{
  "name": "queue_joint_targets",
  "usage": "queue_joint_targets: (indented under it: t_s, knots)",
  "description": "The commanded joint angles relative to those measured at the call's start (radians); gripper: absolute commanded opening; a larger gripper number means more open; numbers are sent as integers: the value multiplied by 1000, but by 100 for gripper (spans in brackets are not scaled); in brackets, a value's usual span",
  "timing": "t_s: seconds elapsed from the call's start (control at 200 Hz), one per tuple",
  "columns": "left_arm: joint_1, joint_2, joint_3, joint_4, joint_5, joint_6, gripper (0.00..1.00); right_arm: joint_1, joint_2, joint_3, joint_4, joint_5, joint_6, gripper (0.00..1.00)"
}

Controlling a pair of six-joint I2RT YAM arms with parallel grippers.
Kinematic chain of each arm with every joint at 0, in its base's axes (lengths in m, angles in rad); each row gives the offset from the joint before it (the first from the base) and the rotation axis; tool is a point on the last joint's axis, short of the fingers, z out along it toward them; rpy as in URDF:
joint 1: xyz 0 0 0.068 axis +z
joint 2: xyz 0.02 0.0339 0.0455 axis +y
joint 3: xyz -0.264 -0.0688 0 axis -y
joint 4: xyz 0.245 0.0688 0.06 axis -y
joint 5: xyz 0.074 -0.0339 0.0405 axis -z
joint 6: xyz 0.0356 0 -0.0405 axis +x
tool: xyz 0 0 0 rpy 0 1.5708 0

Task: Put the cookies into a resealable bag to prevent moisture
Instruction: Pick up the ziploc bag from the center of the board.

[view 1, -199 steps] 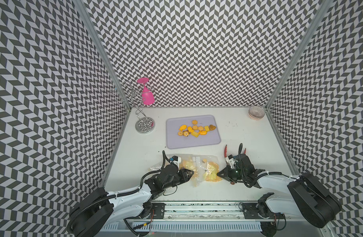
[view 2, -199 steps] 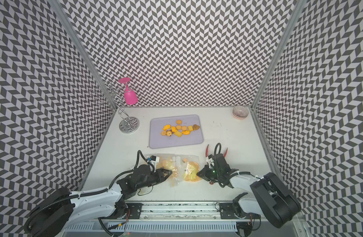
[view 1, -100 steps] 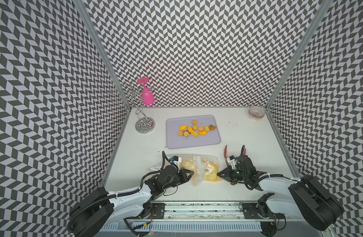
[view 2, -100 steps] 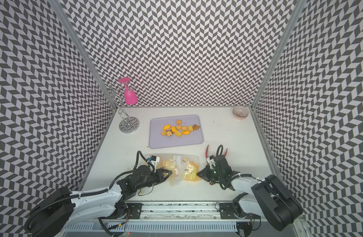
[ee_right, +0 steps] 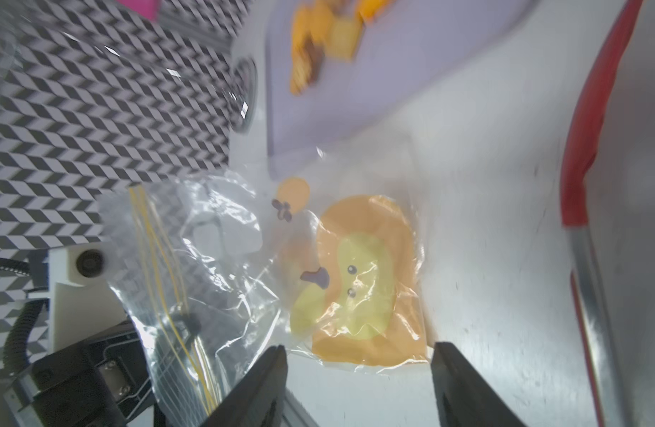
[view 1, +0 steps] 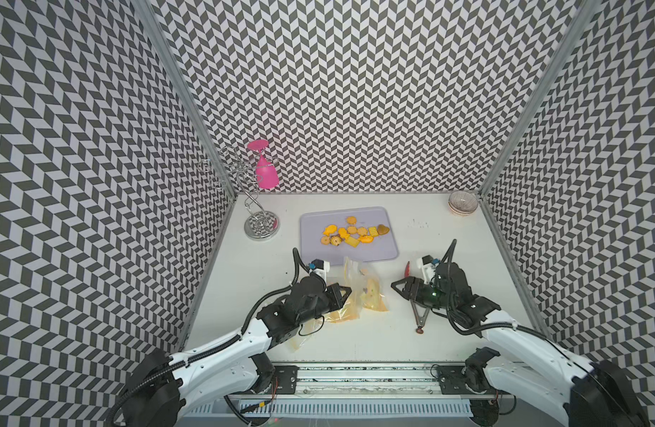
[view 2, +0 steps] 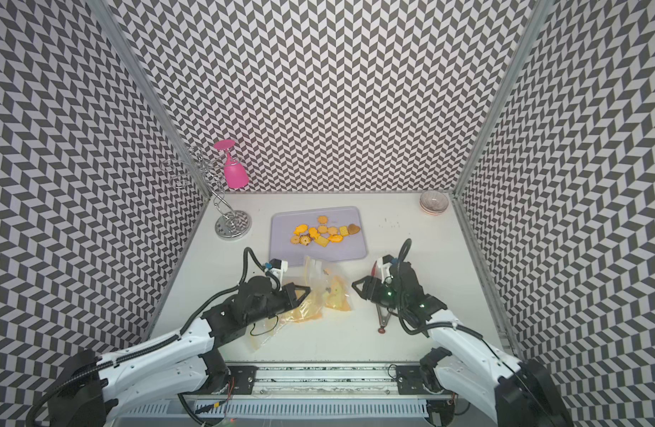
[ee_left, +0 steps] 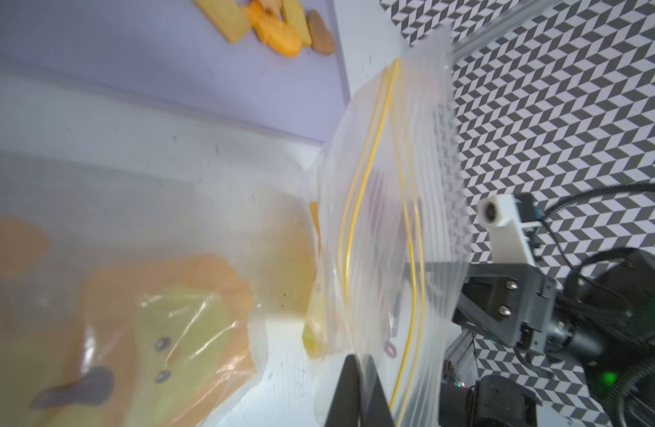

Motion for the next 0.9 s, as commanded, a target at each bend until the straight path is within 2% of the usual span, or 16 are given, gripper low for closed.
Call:
queue_joint_targets:
  t_s: [0.0,0.135,0.305,0.375,0.441,0.506,0.581,0.751,0.806,0.896]
  knots:
    - [86,54,209,-347,-52,185,0,-3,-96,49,-151,274,-114,74]
    - [185,206,562,-635,-153,380,0,-3,-99,118,-232,393,-150,79]
    - [359,401,975,-975,-420,532,0,-5,-24,184,-338,527,-136,79]
    - [433,464,1080,-1081,-582,554,0,-6,-12,197,-372,590,-134,79]
    - [493,510,1118,-1142,-735,557,0,-8,-2,203,-404,636,-129,79]
    - [547,557,1121,-1175,-792,562,0,-11,17,205,-440,668,-117,79]
    - [555,603,1097,-1168,-745,557,0,-12,36,197,-455,674,-93,80]
    - [527,575,925,-938,-404,585,0,-11,68,159,-449,593,-60,92]
    - [527,561,882,-882,-347,578,0,-11,80,139,-436,533,-64,100]
    - [528,555,842,-834,-317,560,0,-10,104,105,-426,459,-45,100]
